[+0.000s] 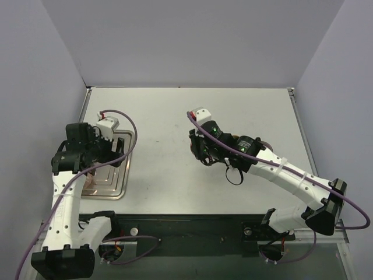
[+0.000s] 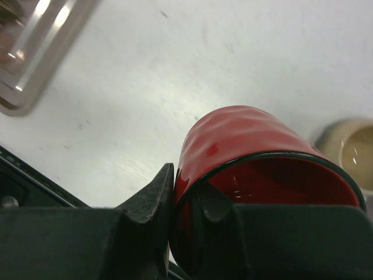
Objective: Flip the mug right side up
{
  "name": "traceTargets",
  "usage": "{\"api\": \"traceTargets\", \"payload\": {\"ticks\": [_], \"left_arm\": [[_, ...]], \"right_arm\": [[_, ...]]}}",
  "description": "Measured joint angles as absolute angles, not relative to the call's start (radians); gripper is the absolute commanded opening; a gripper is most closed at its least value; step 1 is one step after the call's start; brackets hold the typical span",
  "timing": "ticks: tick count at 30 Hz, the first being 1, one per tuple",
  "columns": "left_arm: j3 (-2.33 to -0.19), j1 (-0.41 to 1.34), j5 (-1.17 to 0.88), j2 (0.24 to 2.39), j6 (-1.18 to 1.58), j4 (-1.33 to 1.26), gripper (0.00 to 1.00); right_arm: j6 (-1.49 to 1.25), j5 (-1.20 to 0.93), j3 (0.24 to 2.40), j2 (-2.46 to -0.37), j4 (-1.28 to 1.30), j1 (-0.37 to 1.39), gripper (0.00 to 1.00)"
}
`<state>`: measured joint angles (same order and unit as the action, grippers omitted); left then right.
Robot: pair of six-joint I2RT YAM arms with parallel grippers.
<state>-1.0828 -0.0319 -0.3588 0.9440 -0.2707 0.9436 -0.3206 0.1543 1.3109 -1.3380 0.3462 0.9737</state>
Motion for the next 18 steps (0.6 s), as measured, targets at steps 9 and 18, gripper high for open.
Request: {"api": "traceTargets", "payload": {"ticks": [9,18], "left_arm": [[-0.928,-0.17,-0.213,1.02,-0.376,0.9,0.91],[-0.925,-0.226,-0.156,1.072,-0.424,0.852,0.91]], "right_arm": [[-0.347,0.15,0.964,-1.309,0.591,0.788,0.0],[-0.366,0.07,0.773,-1.311,0.521,0.704,0.0]]}}
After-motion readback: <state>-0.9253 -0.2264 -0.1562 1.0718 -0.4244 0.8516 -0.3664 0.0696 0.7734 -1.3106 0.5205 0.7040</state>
